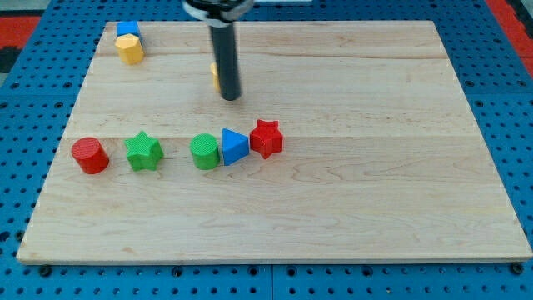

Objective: Move the heart diagonal bottom right to the hexagon

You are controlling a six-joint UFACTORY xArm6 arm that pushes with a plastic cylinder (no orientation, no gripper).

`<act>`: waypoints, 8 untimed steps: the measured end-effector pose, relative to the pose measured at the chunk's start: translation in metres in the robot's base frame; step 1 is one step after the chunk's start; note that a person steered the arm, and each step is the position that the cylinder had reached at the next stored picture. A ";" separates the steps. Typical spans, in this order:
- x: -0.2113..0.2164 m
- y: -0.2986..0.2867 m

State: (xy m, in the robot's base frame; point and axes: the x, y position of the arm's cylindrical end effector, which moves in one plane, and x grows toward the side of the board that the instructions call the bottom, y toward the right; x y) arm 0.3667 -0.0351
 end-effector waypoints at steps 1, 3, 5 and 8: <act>-0.008 -0.002; -0.032 -0.053; -0.049 0.005; -0.063 -0.090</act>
State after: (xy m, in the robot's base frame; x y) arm 0.3033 -0.1252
